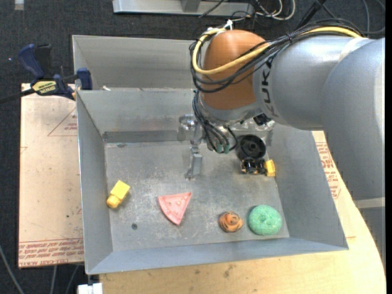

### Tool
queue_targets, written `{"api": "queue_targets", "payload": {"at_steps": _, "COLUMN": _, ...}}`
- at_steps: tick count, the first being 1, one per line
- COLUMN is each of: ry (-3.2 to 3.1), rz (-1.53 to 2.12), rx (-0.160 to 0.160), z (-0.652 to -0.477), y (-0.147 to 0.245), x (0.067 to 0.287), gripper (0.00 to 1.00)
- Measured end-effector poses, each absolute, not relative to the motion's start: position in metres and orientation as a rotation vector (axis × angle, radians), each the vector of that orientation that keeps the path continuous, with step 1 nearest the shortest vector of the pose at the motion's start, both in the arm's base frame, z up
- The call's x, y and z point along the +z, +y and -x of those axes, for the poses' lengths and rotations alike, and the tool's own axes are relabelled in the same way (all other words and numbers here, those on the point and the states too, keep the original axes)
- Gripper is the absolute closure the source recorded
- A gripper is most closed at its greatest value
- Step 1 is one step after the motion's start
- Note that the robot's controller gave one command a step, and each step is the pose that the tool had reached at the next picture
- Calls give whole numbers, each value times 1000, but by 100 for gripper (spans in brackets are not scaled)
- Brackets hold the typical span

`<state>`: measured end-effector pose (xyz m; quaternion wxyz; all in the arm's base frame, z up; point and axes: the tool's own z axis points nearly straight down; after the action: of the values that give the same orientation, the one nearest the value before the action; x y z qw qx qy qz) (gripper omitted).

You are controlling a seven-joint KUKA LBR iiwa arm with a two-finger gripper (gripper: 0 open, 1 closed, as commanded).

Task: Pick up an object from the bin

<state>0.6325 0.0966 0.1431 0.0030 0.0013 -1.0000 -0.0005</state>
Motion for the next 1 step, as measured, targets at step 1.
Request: {"api": "queue_targets", "payload": {"at_steps": 1, "ry": -3143, "rz": -1, "rx": -3, "z": -634, "y": 96, "x": 148, "gripper": 0}}
